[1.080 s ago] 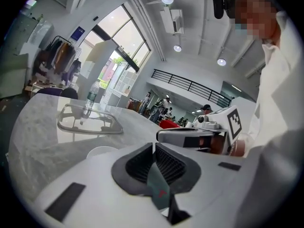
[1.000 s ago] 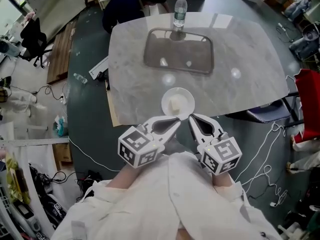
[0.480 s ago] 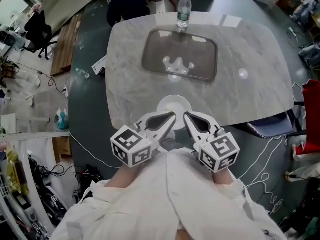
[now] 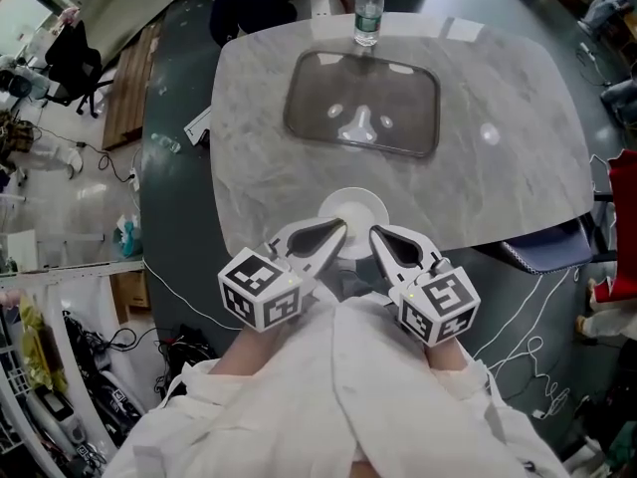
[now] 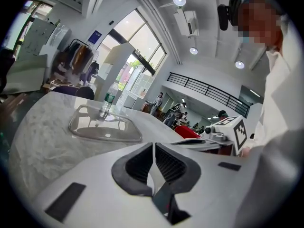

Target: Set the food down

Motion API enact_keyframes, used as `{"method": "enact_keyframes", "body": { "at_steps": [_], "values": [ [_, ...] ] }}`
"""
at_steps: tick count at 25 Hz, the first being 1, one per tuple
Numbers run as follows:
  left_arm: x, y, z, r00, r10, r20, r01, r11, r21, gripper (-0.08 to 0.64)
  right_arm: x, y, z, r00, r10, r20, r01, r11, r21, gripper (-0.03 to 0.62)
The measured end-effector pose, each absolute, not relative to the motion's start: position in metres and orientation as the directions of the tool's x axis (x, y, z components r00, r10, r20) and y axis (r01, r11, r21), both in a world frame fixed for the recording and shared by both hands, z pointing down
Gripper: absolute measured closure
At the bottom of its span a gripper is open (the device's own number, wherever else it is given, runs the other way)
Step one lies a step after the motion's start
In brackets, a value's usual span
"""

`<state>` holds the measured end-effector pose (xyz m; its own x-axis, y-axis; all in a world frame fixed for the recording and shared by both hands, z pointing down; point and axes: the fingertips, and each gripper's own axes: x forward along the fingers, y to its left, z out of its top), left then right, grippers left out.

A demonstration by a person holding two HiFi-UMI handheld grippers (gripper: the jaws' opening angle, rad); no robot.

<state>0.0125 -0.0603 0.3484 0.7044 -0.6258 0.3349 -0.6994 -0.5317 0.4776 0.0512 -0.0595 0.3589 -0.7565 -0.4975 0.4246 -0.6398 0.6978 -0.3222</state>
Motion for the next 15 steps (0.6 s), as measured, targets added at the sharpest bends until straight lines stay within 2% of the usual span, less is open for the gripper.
{"method": "enact_keyframes", "body": {
  "at_steps": [15],
  "values": [
    [-0.003,-0.063,0.372,0.725,-0.531,0.439,-0.689,-0.547,0.476,0.531,0.058,-0.073,0.376,-0.686,-0.554,0.471,-0.725,0.569,-0.387,0.589]
  ]
}}
